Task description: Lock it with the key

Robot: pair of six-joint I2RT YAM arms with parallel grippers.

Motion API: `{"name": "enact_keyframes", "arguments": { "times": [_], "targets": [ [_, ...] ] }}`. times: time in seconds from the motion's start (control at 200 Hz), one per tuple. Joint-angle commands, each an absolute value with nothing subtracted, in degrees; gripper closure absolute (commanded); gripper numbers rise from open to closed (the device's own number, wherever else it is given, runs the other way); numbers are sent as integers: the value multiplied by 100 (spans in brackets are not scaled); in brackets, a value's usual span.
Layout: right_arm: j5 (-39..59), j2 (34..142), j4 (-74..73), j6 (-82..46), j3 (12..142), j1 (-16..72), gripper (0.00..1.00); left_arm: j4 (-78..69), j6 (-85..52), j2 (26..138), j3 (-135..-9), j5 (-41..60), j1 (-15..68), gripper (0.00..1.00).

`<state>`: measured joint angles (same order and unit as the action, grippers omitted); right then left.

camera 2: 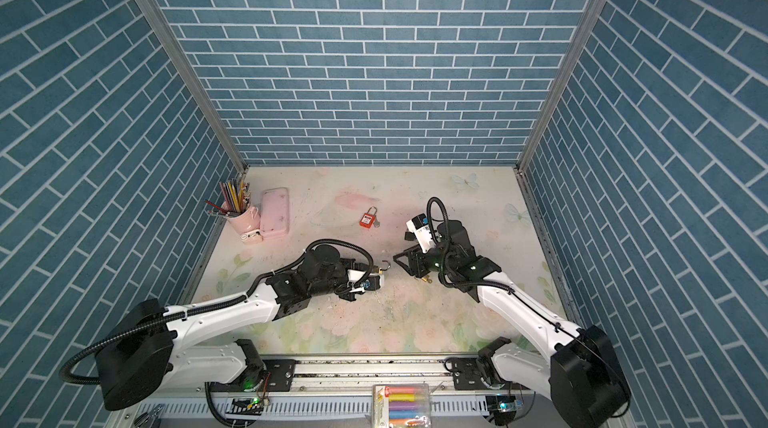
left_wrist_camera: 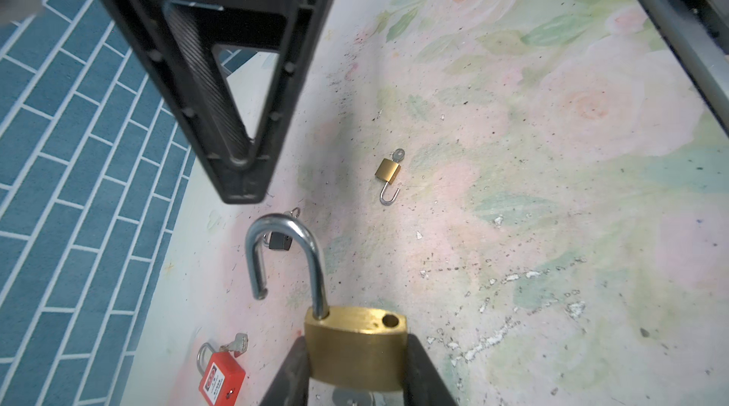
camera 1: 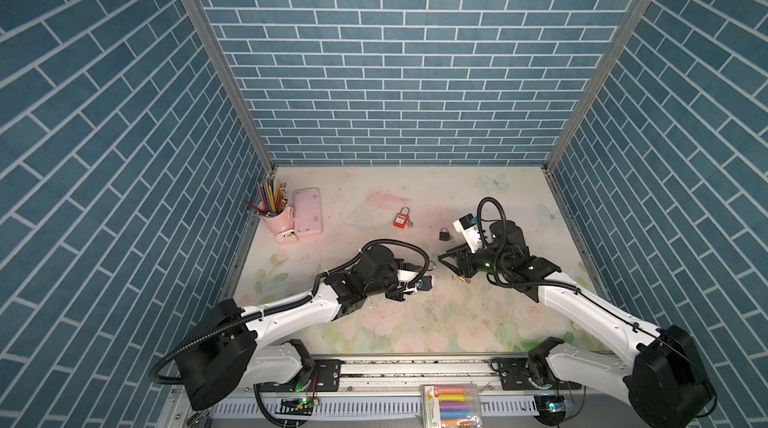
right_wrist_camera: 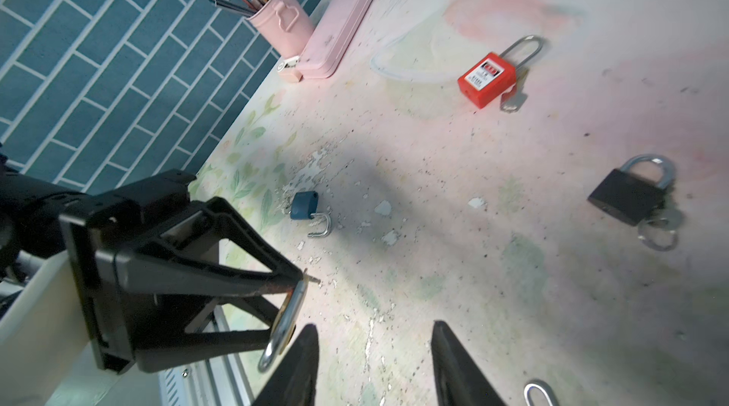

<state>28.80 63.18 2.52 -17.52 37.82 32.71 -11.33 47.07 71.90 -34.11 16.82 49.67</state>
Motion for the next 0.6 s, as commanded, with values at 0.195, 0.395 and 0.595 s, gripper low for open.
{"name": "enact_keyframes", "arguments": {
  "times": [0.195, 0.395, 0.595],
  "targets": [
    [3050, 6736, 65, -1565, 4188, 3387, 50, -1102, 4789, 7223, -3557, 1935, 4932, 100],
    [3091, 7007, 88, -1477, 4180, 3647, 50, -1106, 4793, 7278, -3590, 1911, 4926, 100],
    [2954, 7118, 118, -1520, 4005, 3653, 53, -1220, 4765, 7235, -3569, 1806, 4911, 100]
  ]
}}
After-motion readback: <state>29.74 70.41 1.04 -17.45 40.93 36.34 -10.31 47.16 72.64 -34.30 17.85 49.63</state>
